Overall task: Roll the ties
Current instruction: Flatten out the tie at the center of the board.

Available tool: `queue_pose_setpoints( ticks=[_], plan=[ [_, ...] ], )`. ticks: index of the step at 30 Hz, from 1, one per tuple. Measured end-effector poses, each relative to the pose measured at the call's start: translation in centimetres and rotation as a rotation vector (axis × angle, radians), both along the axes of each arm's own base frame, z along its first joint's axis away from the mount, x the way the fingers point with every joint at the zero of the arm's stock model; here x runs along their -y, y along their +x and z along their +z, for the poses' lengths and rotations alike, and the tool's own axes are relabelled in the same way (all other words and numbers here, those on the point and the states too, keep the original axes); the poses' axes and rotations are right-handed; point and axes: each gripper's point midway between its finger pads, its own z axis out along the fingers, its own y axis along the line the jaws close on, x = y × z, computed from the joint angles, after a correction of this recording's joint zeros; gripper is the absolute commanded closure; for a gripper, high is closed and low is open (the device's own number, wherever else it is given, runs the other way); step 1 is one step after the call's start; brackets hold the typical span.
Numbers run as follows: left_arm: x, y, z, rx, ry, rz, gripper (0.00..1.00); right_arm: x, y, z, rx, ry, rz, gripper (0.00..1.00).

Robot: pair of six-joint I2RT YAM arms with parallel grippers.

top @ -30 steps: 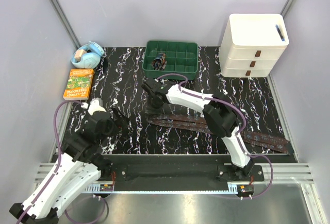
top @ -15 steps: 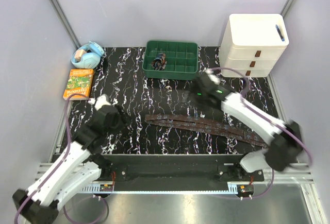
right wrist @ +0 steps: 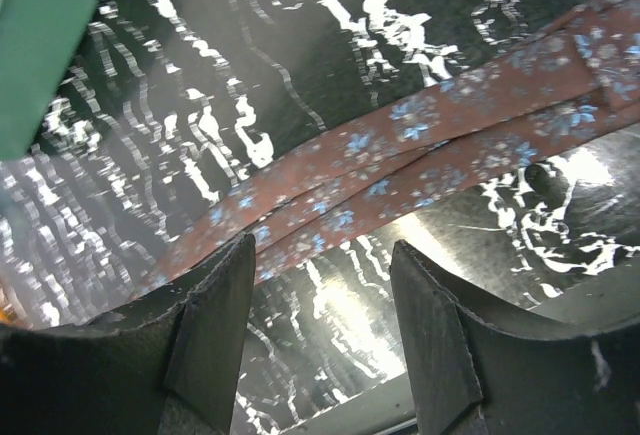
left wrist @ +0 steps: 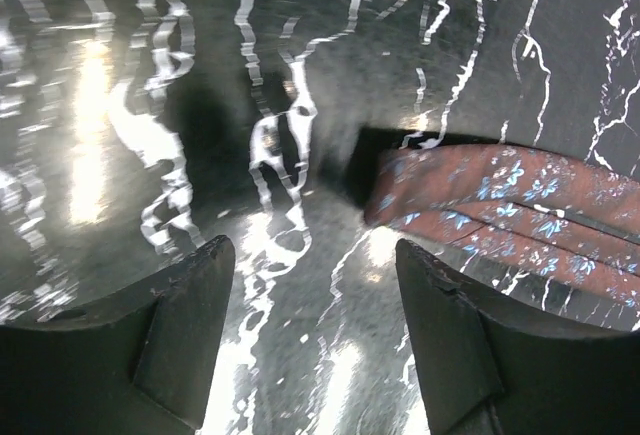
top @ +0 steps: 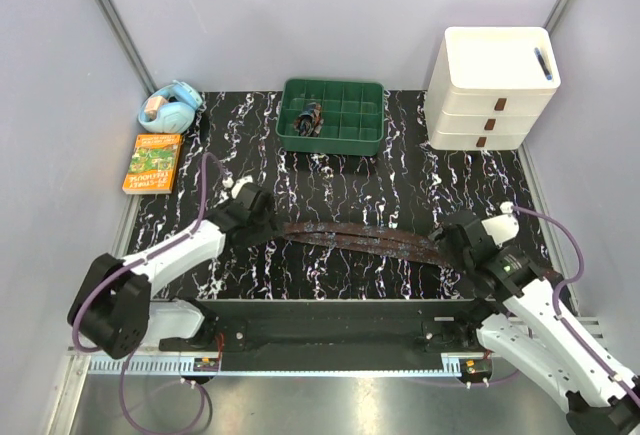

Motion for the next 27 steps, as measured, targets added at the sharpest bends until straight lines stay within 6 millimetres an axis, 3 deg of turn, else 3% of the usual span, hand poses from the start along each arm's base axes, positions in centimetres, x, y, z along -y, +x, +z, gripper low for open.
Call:
queue_pose_setpoints(
  ticks=[9,13,27],
  plan=[
    [2.8,1.5,-0.6,0.024,-0.082,-0.049,0.35,0.4,-0.3,-3.1,-0.094,-0.061,-0.021,0.37],
    [2.9,1.5,-1.4,0.003,-0.077,-0.043,0.36,0.5,-0.5,-3.9,-0.105,-0.067,-0.023,0.37],
    [2.5,2.7,-1.1,0.046,-0.074,0.028,0.48,0.6,-0.5,-5.4,-0.109,-0.067,-0.026,0.39]
  ],
)
